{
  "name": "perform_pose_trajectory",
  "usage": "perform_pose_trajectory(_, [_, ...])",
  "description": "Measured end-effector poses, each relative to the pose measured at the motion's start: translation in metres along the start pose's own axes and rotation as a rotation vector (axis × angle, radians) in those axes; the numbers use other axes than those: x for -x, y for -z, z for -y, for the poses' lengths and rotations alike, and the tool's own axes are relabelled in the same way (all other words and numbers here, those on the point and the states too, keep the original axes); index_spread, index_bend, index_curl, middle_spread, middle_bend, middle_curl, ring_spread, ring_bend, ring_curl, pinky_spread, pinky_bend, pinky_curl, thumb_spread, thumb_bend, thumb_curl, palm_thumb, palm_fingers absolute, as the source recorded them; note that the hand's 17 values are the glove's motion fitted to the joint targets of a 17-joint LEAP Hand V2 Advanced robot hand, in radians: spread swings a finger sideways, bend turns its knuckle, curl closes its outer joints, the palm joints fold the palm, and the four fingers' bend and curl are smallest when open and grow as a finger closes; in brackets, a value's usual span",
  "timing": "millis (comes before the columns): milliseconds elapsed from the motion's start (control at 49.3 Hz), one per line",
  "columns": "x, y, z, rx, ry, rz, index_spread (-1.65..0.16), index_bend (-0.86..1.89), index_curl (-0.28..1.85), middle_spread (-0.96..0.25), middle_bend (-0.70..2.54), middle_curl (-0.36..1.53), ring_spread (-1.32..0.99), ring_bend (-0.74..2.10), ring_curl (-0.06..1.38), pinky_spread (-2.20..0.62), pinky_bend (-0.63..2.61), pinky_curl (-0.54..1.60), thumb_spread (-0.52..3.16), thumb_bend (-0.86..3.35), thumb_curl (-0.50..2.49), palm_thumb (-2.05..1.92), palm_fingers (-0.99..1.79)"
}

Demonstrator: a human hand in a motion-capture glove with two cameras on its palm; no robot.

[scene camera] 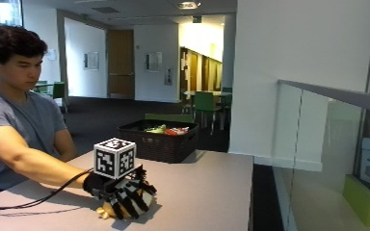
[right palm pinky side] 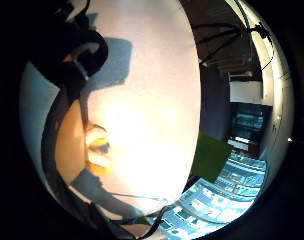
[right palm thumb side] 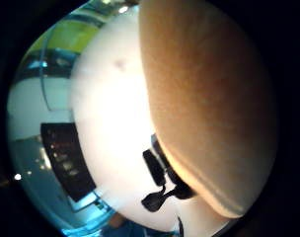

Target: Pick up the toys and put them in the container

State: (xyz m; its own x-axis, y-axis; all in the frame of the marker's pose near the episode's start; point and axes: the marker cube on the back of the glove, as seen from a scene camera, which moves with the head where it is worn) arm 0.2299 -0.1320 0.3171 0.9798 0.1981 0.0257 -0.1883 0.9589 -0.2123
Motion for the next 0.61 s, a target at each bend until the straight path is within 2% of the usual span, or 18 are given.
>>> perform_pose_trajectory(61, [0.001,0.001,-0.002,-0.045,-0.002,0.029,-0.34,0.05,0.12,-0.03,0.28,0.31,-0.05,0.83,0.4,-0.08,1.3,0.34,1.06,-0.01,0.24,0.01,0.1])
perform_pose_trajectory(81, [0.001,0.001,-0.002,-0.057,-0.002,0.038,-0.34,0.07,0.12,-0.04,0.31,0.32,-0.06,0.86,0.41,-0.11,1.29,0.33,1.09,0.0,0.24,0.03,0.15])
perform_pose_trajectory(101, [0.0,0.001,-0.002,-0.068,-0.002,0.045,-0.35,0.07,0.11,-0.06,0.37,0.34,-0.11,0.94,0.43,-0.17,1.29,0.34,1.14,0.04,0.26,0.1,0.34])
perform_pose_trajectory(284, [0.008,0.01,-0.006,-0.073,-0.03,0.019,-0.37,0.14,0.1,-0.23,0.51,0.4,-0.32,1.17,0.48,-0.34,1.29,0.35,1.3,0.21,0.35,0.4,0.73])
perform_pose_trajectory(466, [0.012,0.044,-0.007,-0.078,-0.087,-0.026,-0.38,0.14,0.11,-0.34,0.57,0.46,-0.39,1.21,0.52,-0.39,1.29,0.39,1.14,0.25,0.46,0.6,0.85])
perform_pose_trajectory(608, [0.019,0.112,-0.013,-0.135,-0.112,-0.012,-0.38,0.14,0.1,-0.39,0.6,0.5,-0.41,1.22,0.52,-0.41,1.25,0.4,1.0,0.23,0.53,0.65,0.88])
